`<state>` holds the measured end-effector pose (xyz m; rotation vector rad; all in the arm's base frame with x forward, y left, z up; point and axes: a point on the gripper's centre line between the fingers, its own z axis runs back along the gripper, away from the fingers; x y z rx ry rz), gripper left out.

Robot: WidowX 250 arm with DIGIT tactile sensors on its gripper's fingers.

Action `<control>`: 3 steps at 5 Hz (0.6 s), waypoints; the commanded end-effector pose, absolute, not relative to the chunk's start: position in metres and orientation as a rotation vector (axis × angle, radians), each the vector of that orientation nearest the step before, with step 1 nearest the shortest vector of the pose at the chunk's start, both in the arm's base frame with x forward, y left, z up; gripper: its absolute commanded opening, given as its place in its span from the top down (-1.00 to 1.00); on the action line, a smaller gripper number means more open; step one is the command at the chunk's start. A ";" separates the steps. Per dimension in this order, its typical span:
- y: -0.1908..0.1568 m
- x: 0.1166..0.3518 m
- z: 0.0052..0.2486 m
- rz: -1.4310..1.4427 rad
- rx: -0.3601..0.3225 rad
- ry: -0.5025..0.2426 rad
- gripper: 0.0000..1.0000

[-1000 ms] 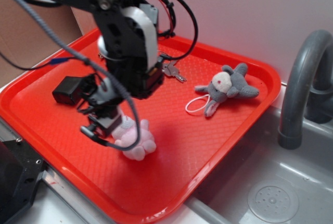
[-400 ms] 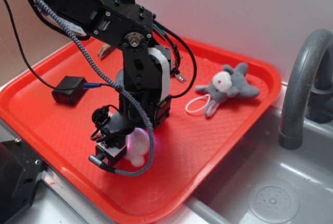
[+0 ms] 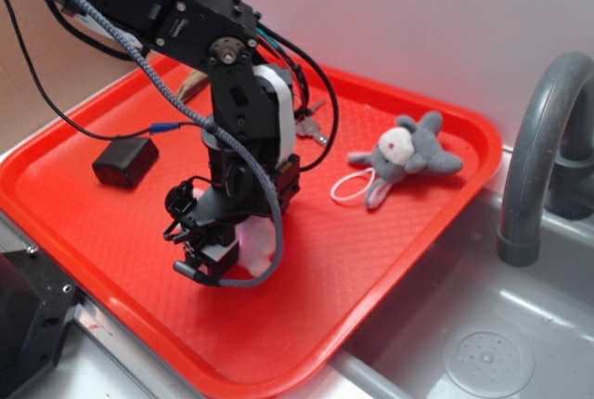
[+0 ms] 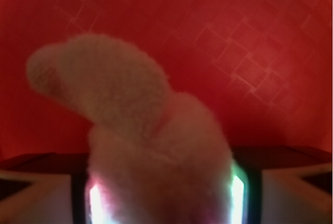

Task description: Grab the pink bunny.

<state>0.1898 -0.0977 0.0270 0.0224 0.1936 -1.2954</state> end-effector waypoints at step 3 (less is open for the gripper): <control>-0.055 0.194 0.154 -0.323 0.235 0.051 1.00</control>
